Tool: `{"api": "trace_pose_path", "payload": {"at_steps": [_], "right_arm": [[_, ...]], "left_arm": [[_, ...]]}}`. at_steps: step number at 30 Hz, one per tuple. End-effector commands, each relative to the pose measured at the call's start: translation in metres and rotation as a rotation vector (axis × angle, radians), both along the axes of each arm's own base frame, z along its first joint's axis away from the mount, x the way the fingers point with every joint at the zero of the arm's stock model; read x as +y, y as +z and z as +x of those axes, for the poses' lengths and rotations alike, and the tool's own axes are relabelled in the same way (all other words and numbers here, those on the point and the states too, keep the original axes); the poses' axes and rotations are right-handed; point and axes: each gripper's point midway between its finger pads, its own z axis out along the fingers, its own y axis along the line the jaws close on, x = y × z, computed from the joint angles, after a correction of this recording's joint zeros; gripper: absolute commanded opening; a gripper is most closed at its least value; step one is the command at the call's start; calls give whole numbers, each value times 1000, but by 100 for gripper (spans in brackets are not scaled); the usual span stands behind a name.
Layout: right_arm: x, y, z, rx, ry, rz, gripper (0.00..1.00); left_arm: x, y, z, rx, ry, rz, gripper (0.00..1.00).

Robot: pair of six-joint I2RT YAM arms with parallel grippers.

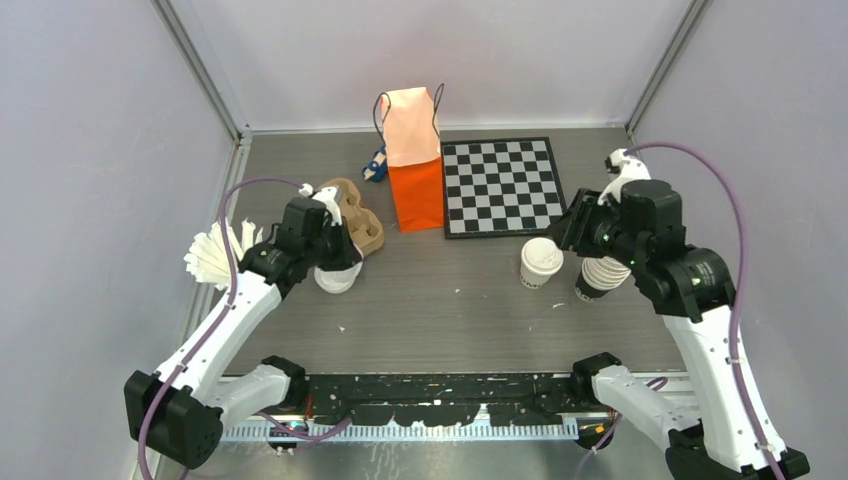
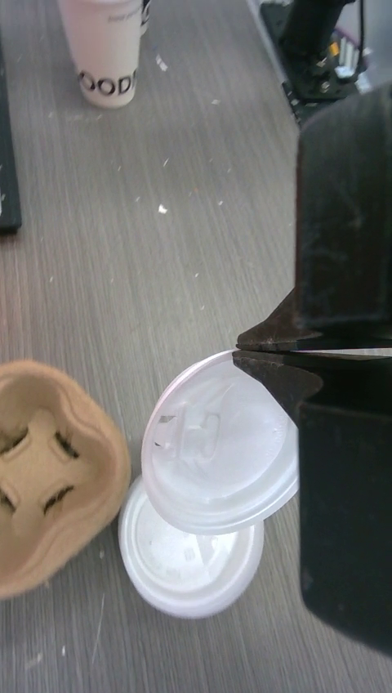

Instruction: Pack the takeout coffee

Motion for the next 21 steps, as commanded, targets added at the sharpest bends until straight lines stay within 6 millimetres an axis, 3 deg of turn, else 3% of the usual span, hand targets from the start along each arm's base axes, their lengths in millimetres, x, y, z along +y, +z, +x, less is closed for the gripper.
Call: {"api": "trace_pose_path", "payload": {"at_steps": [1,10,21], "right_arm": [[-38,39,5,-104,-143,-135,46],[-89,59,16,-74,-332,-382,47],[-106,64,36,24,-403,-526,48]], "left_arm": [[-23,26,-12,-15,-131,-107,0],[-29,32,-39,-13,-245,-145,0],[-31,45,-48,-50,-289,-162,0]]}}
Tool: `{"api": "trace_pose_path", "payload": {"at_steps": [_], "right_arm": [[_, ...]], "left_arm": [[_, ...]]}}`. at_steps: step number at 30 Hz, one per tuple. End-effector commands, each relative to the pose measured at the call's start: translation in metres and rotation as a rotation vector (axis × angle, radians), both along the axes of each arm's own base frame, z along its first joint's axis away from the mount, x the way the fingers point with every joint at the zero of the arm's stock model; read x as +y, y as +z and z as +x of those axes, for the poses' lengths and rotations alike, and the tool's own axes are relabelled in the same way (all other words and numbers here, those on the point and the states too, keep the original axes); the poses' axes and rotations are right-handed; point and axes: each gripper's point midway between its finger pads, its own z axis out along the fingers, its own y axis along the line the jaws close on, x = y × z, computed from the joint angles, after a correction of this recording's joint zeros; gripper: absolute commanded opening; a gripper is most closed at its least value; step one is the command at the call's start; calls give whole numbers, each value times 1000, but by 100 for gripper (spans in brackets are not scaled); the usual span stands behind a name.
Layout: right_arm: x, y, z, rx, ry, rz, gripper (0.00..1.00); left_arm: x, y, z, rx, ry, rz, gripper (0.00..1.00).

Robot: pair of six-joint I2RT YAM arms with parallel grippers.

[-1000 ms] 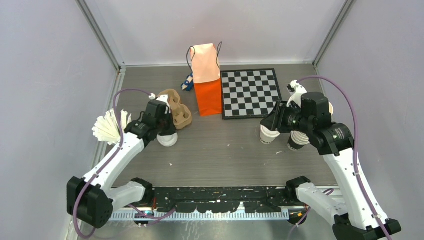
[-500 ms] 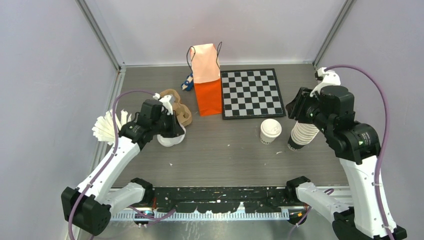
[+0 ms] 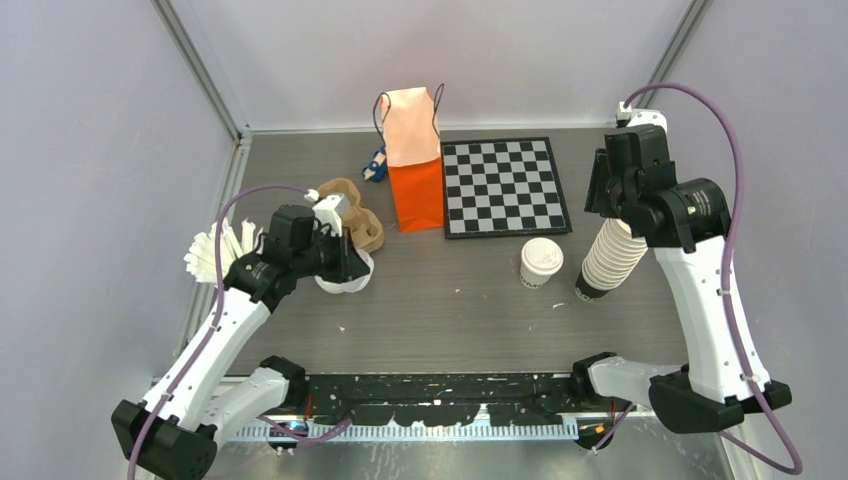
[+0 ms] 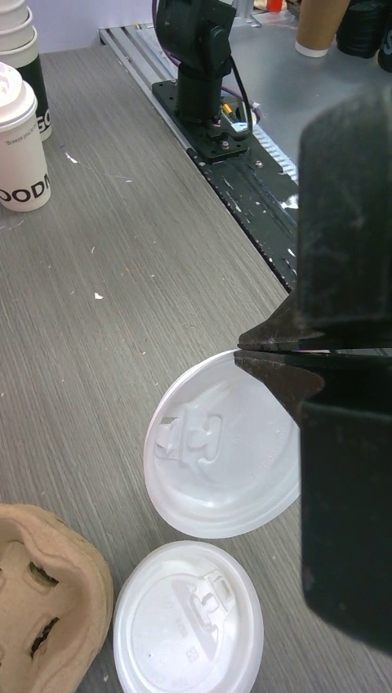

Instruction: Pack the takeout coffee

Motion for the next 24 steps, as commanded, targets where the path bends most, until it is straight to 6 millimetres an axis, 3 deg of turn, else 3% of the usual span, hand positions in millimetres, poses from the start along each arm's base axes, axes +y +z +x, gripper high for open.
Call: {"api": "trace_pose_path", "payload": {"at_steps": [1,7,17,24], "right_arm": [[-22,19,-2,-1,-75,-98,48],[-28,24,4,9,-113,-103,49],[-16,5,16,124,-60,-47,47],[-24,-7,14,171,-97,-80,42]], "left_arm": [[-6,17,-5,-26,-45,-41,0],[-5,19,-7,-49,-45,-47,0],[7,13,-9,-85,-37,17,0],[10,11,-11,-96,-47,34,0]]}}
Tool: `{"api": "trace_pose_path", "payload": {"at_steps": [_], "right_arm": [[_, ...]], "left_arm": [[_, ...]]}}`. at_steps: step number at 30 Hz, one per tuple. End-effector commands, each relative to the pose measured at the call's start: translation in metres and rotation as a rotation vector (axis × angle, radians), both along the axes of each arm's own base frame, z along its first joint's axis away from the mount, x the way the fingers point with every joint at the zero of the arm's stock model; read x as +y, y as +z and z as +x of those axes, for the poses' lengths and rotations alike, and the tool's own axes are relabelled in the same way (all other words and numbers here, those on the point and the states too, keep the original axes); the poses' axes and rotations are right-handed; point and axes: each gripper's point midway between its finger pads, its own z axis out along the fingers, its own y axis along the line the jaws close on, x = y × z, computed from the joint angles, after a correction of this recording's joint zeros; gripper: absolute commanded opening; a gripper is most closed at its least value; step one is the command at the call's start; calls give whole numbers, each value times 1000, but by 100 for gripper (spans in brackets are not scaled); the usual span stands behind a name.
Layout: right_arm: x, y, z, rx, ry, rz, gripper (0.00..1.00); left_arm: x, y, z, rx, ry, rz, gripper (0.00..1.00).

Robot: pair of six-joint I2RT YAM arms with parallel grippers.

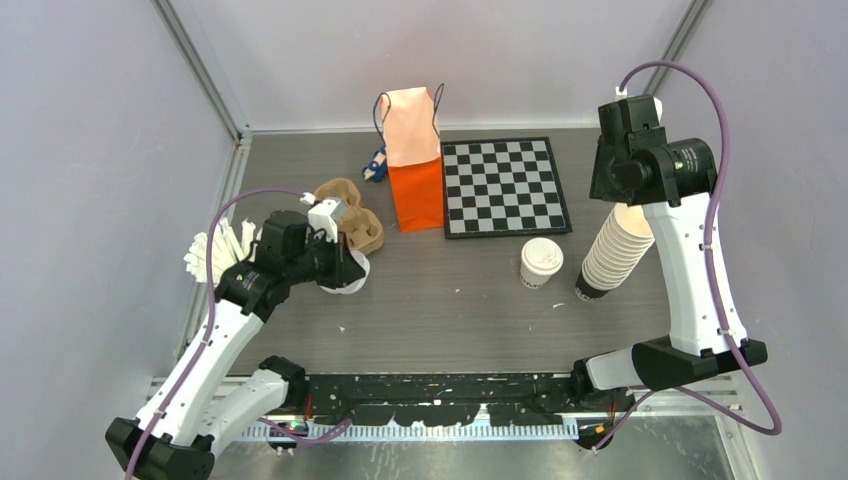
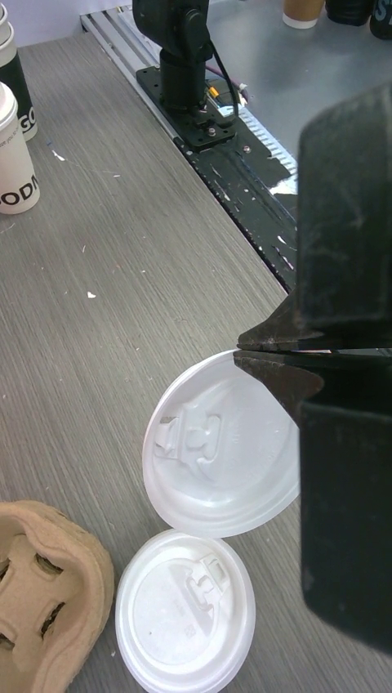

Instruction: Pack the takeout coffee

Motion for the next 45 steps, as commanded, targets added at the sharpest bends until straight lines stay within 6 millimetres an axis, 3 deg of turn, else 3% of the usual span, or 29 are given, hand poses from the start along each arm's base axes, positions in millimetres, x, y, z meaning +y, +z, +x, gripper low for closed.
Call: {"api": "trace_pose_path", "payload": {"at_steps": [1,10,23,25,30,37,45], "right_arm": [[-8,-3,-7,19,-21,-23,42],[-17,-17,-10,69,-51,-55,36],[-15,-22,-12,76,-42,-37,11],[-18,-20,-12,76,-46,-51,11],[-17,-21,-13,89,-44,-53,23],[-17,-15,-15,73,-34,-49,2],[-23,-8,-14,77,-51,-79,4]], "left_arm": [[4,2,0,-36,-10,19,0],[3,0,0,-27,-18,21,0],[3,-3,-1,-18,-20,24,0],[3,-3,-1,-19,-19,23,0],[3,-2,0,-24,-16,22,0],[4,-3,-1,-18,-14,25,0],[5,-3,-1,-22,-13,28,0]]}}
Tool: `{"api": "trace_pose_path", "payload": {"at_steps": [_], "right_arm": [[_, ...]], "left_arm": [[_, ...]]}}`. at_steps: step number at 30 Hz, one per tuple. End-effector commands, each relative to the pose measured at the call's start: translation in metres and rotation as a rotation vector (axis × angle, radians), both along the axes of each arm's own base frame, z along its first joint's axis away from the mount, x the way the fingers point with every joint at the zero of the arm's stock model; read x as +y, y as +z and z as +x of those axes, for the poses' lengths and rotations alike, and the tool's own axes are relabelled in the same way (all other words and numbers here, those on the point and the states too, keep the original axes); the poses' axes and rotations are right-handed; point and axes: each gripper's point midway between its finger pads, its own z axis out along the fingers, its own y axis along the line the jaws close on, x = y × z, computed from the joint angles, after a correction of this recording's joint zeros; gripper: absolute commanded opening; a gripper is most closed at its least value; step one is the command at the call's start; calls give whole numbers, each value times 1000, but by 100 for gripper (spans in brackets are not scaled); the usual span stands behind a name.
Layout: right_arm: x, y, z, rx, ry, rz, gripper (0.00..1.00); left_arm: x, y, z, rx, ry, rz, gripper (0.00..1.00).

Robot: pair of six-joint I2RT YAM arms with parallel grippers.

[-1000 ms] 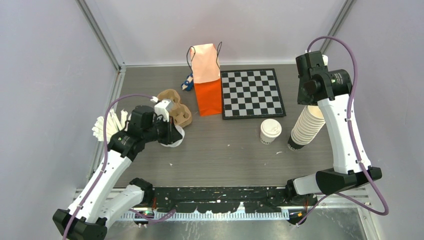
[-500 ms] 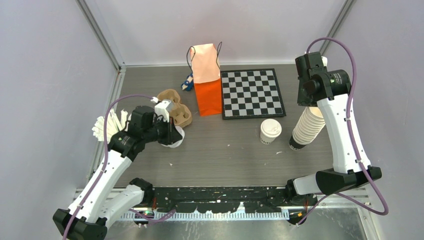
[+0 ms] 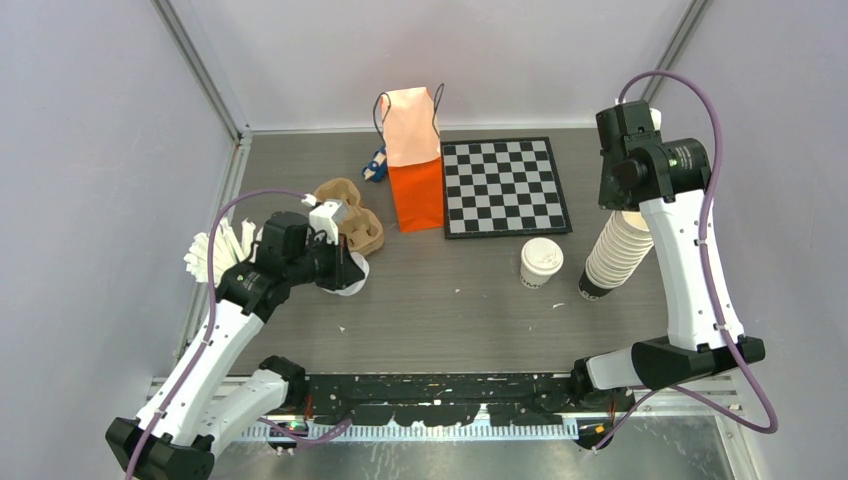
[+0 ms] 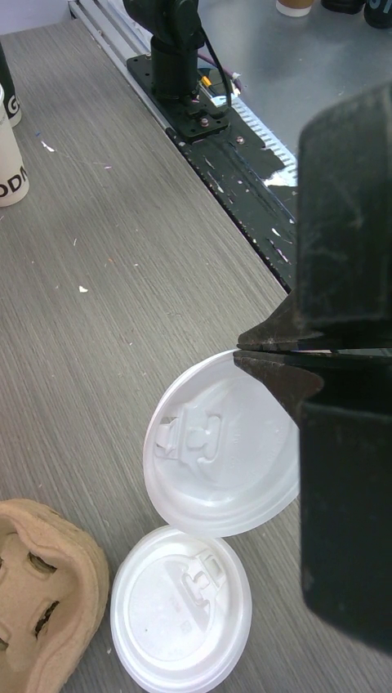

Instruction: Pack the takeout coffee

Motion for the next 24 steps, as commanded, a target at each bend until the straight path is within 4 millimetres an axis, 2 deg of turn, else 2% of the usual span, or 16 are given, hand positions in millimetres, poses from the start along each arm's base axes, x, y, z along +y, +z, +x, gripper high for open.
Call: {"api": "trace_pose_path", "payload": {"at_steps": [1,6,13,24], "right_arm": [[-8,16,-1,-32,-11,-36,4],[-8,36,-1,-66,-11,-29,3],[-8,83,-8,-218,-30,18,4],[-7,106,-2,-309,-42,43,4]], "left_arm": [[3,1,1,-22,1,8,0],[3,2,2,-26,2,9,0],[5,1,7,-25,26,22,0],[11,-1,12,-21,75,45,0]]}}
